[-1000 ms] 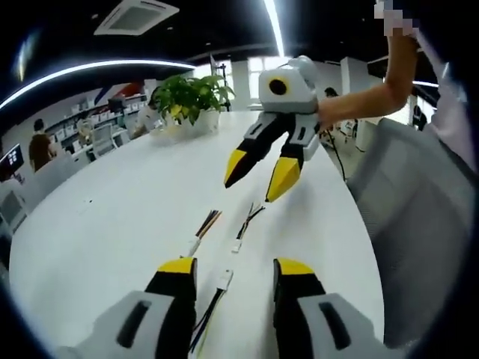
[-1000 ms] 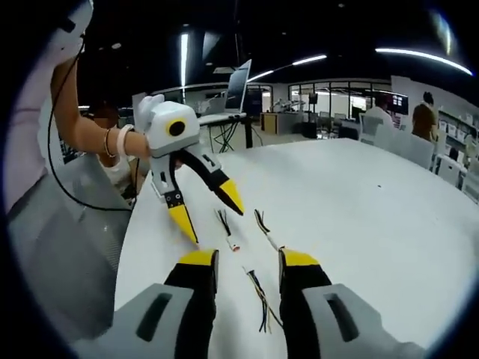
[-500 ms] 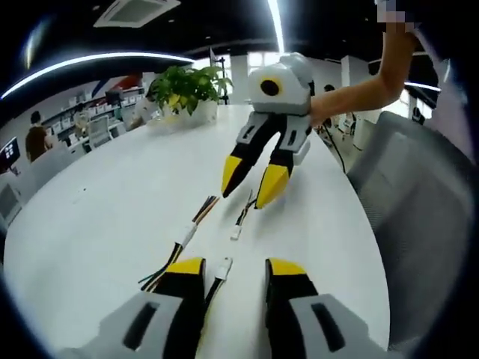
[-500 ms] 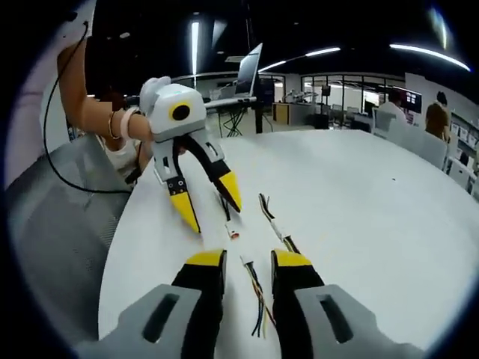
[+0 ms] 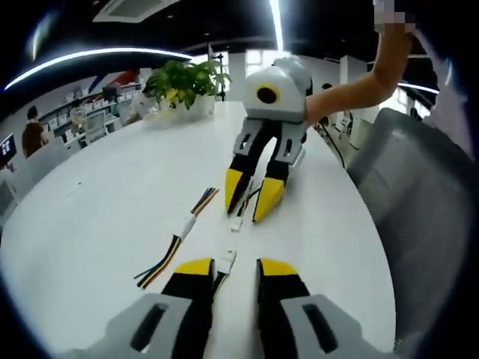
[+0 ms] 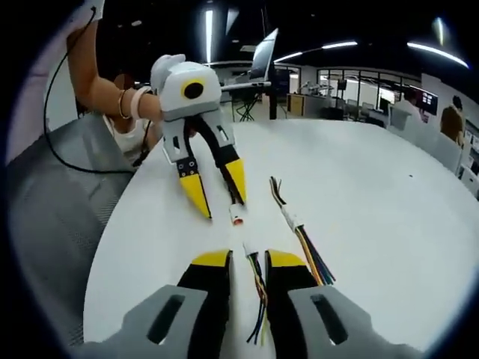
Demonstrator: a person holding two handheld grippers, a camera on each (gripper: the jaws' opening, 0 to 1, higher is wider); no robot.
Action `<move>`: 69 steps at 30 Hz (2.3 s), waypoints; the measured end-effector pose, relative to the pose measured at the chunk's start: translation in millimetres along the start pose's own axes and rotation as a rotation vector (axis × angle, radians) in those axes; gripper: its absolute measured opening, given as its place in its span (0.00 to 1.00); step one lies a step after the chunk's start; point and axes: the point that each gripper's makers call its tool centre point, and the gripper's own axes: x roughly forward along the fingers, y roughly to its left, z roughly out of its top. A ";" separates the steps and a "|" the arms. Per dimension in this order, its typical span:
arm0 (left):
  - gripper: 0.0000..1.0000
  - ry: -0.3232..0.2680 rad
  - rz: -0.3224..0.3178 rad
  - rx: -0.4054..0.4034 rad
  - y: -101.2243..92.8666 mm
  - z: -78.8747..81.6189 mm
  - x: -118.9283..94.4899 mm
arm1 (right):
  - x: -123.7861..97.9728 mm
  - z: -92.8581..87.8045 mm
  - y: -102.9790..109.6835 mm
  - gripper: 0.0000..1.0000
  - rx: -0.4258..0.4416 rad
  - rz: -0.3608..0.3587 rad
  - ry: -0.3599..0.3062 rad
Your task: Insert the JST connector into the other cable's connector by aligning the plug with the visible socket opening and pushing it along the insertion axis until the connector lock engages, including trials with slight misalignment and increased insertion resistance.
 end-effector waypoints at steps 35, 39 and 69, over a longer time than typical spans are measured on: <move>0.00 0.003 -0.027 0.078 2.2 -4.0 2.1 | 1.5 -0.4 1.3 0.04 -0.074 0.019 0.016; 0.00 0.019 -0.023 0.108 2.4 -4.5 1.7 | 1.6 -0.3 0.8 0.04 -0.054 0.019 0.022; 0.00 0.062 -0.038 0.076 7.8 19.3 0.3 | -4.7 36.1 -0.5 0.03 -0.086 -0.029 0.035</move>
